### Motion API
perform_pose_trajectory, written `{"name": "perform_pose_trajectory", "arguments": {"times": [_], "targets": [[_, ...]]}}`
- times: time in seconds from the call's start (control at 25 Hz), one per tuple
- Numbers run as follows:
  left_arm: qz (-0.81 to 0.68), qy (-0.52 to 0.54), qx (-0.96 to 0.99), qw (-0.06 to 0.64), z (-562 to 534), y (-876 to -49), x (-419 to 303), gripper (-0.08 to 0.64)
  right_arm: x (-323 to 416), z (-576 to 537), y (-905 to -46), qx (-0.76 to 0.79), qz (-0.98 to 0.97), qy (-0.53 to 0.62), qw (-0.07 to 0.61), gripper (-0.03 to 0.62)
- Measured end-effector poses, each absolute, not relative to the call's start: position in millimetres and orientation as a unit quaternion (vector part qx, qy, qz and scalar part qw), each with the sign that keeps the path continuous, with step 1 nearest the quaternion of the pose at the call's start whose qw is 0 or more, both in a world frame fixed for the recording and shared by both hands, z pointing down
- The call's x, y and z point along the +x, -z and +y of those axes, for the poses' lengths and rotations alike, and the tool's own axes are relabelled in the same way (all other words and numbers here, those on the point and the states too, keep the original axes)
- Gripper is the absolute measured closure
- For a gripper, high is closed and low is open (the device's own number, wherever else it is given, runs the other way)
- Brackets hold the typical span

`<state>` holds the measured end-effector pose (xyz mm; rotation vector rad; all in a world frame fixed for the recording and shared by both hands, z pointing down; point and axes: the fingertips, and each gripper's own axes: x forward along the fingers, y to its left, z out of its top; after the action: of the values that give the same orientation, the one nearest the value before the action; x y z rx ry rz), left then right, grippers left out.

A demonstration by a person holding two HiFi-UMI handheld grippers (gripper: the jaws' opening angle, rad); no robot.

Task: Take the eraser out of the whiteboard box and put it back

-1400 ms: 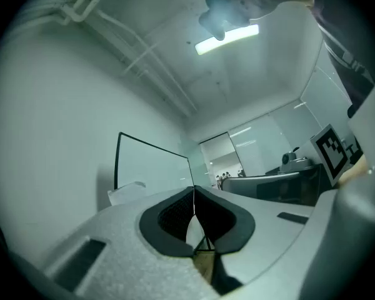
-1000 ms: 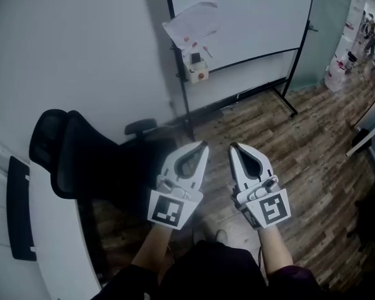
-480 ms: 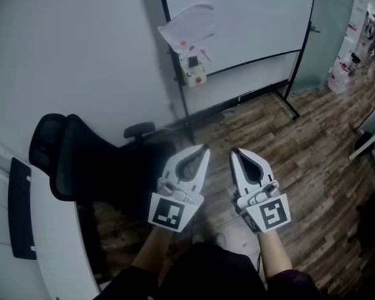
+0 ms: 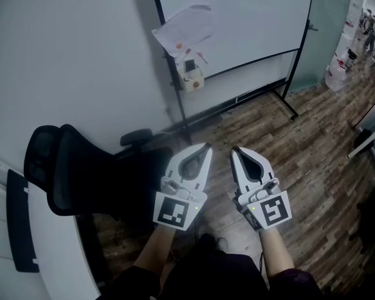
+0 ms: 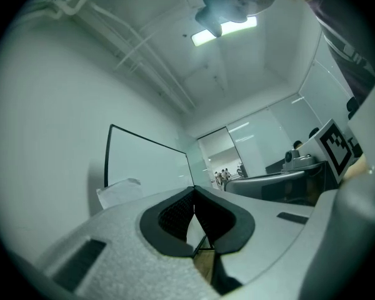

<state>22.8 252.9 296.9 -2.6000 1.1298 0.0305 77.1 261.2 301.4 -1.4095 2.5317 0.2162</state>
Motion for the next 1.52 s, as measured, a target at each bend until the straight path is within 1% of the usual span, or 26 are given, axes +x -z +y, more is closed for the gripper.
{"name": "perform_pose_trajectory", "arguments": {"times": [0.32, 0.48, 0.6, 1.04, 1.16, 1.52], "targets": [[0.376, -0.013, -0.911, 0.167, 196, -301, -4, 0.555, 44, 203, -307, -0.492, 0.862, -0.057, 0.105, 0.589], [0.379, -0.019, -0.914, 0.146, 170, -304, -20, 0.555, 30, 185, -306, -0.494, 0.861, -0.073, 0.098, 0.589], [0.375, -0.022, -0.915, 0.144, 158, -305, -22, 0.555, 28, 174, -310, -0.498, 0.860, -0.071, 0.092, 0.589], [0.370, -0.020, -0.919, 0.131, 111, -320, -15, 0.555, 35, 127, -319, -0.501, 0.858, -0.063, 0.092, 0.589], [0.368, -0.016, -0.920, 0.138, 95, -322, -6, 0.555, 43, 110, -323, -0.502, 0.858, -0.065, 0.088, 0.589], [0.387, -0.014, -0.914, 0.125, 37, -325, 26, 0.555, 77, 48, -326, -0.488, 0.866, -0.057, 0.092, 0.589]]}}
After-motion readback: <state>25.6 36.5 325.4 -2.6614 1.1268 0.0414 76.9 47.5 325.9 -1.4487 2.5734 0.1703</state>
